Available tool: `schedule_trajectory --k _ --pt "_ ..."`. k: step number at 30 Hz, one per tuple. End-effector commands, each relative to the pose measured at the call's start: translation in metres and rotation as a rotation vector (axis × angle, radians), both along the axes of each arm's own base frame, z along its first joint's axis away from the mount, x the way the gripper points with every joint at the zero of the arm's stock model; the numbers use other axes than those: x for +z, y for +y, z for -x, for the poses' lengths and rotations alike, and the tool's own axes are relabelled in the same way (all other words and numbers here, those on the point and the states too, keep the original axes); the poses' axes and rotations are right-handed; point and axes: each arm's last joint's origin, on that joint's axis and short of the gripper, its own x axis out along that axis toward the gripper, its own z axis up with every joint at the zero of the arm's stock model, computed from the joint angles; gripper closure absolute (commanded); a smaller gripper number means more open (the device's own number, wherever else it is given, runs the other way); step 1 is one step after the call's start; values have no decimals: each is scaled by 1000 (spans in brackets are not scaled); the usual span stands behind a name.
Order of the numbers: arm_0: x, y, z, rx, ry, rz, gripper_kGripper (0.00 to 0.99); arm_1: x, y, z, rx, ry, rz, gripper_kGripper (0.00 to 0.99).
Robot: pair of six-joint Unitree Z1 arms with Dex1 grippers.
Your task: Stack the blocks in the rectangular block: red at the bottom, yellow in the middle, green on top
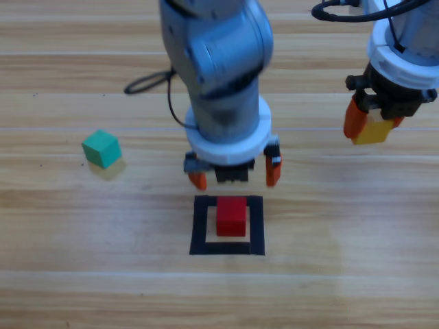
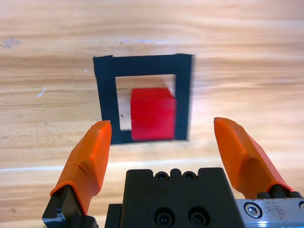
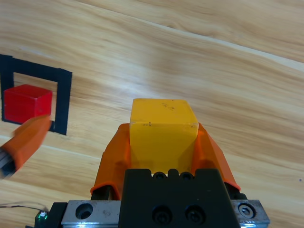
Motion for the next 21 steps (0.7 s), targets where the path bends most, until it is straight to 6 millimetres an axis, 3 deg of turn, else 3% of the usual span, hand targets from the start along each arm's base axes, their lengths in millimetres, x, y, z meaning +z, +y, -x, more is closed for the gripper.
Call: schedule_trajectory --k 1,7,11,16,21 --pt "65 19 23 -44 -116 77 56 11 -2 13 -54 2 34 964" --pt "105 66 42 -55 -216 44 11 12 24 21 -88 28 21 964" --pt "131 116 29 -95 -265 34 19 6 48 22 -108 71 0 964" --pt "130 171 10 -122 -263 -39 0 -1 78 27 -118 96 -30 964" --pt "112 206 19 -153 -304 -26 0 -20 115 29 -128 128 8 964"
